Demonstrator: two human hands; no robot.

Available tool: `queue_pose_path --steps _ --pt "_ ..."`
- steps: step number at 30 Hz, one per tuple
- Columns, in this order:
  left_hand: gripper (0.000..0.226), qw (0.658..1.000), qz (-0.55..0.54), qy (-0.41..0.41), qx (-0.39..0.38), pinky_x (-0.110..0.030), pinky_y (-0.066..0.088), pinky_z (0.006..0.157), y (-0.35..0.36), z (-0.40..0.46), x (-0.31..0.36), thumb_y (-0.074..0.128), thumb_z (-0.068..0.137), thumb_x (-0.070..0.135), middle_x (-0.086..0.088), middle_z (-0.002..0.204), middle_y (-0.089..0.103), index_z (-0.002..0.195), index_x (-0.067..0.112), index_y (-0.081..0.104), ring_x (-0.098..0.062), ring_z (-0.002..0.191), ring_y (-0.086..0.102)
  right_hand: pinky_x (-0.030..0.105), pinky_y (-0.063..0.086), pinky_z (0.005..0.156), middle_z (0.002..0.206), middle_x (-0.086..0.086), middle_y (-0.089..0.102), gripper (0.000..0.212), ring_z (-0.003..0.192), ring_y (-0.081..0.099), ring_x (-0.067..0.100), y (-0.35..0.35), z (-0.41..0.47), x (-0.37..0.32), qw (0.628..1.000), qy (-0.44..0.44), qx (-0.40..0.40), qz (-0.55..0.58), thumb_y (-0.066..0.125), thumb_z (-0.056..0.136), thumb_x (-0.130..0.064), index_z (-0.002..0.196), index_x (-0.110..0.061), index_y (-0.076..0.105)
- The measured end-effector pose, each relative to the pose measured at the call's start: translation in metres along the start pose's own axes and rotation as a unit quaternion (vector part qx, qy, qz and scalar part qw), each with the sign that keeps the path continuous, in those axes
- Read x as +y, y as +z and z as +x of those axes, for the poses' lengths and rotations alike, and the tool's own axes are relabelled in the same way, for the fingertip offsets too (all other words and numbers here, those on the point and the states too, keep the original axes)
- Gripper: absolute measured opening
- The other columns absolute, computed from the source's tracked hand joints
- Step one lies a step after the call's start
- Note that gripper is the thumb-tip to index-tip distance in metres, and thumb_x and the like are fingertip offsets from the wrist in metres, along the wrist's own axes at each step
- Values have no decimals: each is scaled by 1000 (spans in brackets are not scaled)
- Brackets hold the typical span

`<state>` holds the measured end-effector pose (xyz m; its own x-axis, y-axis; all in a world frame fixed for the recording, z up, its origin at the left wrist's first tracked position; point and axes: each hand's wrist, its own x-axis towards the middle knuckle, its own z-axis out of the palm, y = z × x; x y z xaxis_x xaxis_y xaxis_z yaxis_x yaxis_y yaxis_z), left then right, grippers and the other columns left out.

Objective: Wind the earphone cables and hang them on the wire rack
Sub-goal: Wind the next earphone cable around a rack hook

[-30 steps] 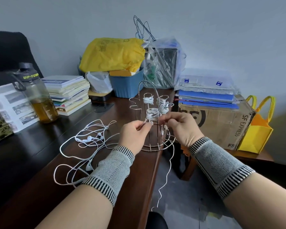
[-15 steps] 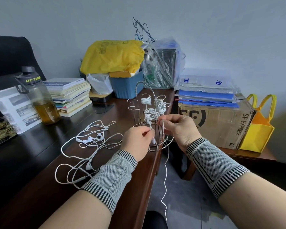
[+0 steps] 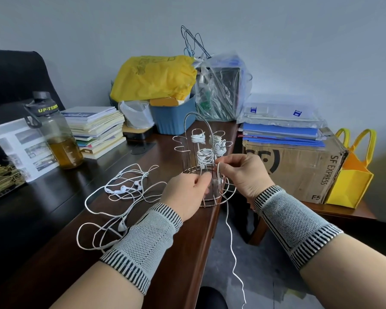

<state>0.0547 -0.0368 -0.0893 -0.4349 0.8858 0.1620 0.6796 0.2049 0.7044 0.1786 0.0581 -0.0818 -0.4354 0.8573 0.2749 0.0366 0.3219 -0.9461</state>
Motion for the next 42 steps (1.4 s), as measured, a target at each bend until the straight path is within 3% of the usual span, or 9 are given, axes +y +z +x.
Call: queue_pose_path --steps 4,9,13,18,23,26,29,39,42 --pt "37 988 -146 -10 -59 -44 56 88 7 -3 11 62 84 53 1 85 75 80 18 74 -15 88 70 14 49 54 63 -1 66 12 49 55 0 0 2 -2 1000 -5 9 -6 69 85 -6 74 -10 71" --pt "24 980 -191 11 -54 -39 59 82 -10 0 20 58 96 22 -1 71 71 78 9 66 -19 78 70 23 54 66 71 5 71 14 61 62 6 0 4 1 1000 5 9 10 69 86 -13 73 -12 70" --pt "24 991 -110 54 44 -32 55 67 -38 16 23 57 95 24 6 54 59 80 11 70 -8 54 59 28 54 72 75 7 71 15 68 64 12 3 8 3 999 25 13 45 69 88 -18 74 -14 68" --pt "38 986 43 25 158 -39 57 69 -42 37 30 50 96 38 1 58 66 72 15 68 -19 63 67 42 54 76 72 9 68 23 70 62 21 14 14 1 997 43 30 52 66 88 -25 68 -14 63" --pt "51 976 165 25 142 -35 55 62 -38 45 32 45 98 36 -6 61 66 58 9 60 -23 62 65 48 54 80 67 5 69 27 69 63 25 14 17 0 995 75 49 37 65 87 -27 73 -5 67" --pt "53 960 244 24 137 -28 31 46 -37 41 33 45 99 34 -1 51 47 50 14 44 -17 51 45 50 55 79 63 4 69 29 75 68 37 14 17 -1 994 87 60 27 66 86 -28 66 -8 67" --pt "50 951 286 21 112 -27 29 47 -34 38 29 45 98 35 1 53 44 52 15 43 -16 53 43 49 56 76 60 4 69 32 81 69 39 14 17 0 993 92 65 17 68 84 -30 59 -10 64" --pt "35 978 182 67 73 -32 41 66 -26 22 12 50 93 28 -1 77 54 67 7 60 -17 71 52 47 59 76 67 7 68 20 73 68 33 16 12 9 997 31 72 17 72 81 -15 65 -16 61" --pt "33 990 119 64 46 -29 43 68 -25 18 12 52 90 22 2 83 60 61 8 56 -7 67 55 34 58 65 70 9 68 16 65 66 23 15 10 8 998 -5 70 -2 72 81 -11 69 -14 61"
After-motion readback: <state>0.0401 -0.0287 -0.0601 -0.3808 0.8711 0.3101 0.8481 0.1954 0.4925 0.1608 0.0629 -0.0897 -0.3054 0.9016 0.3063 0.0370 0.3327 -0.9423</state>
